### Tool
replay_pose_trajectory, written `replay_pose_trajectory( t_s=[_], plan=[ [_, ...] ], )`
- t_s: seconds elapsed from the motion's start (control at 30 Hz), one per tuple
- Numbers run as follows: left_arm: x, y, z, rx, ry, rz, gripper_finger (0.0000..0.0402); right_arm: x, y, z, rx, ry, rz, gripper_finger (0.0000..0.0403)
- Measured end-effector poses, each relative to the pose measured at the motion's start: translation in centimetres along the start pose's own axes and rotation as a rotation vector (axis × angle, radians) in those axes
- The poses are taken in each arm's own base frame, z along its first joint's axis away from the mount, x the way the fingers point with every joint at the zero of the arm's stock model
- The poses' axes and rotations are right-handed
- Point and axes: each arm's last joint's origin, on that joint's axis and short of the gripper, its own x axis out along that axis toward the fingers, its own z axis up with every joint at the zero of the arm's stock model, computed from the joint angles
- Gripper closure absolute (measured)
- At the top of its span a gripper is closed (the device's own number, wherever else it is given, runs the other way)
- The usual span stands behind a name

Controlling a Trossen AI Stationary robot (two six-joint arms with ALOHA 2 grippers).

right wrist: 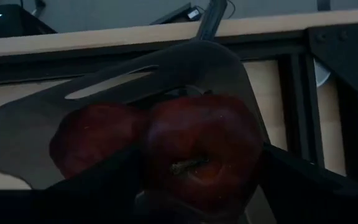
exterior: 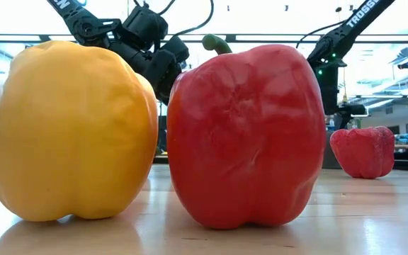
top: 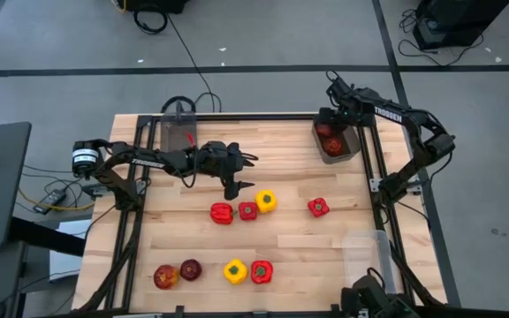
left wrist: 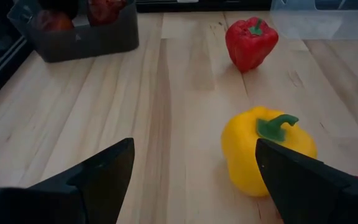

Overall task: Sort produce into baskets
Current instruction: Put the top apple into the right dark gray bin

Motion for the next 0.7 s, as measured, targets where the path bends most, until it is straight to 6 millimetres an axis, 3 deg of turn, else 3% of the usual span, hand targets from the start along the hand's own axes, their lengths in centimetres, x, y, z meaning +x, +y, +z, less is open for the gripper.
replay_pose_trajectory(
  t_s=[0.33,0.57,0.7],
  plan=[
    [0.0,0.0,-0.1,-0.003,0.008,-0.001,0.0062,-1.4,0.0,-0.2,-0.014,-0.042,0.024,0.0035],
    [0.0,0.0,-0.1,-0.029,0.01,-0.001,0.0062,-6.1,0.3,-1.6,-0.075,-0.246,0.03,0.0039],
    [0.0,0.0,0.0,-0.029,0.005,-0.001,0.0062,-7.4,-0.2,-2.5,-0.073,-0.224,0.061,0.0054]
  ],
)
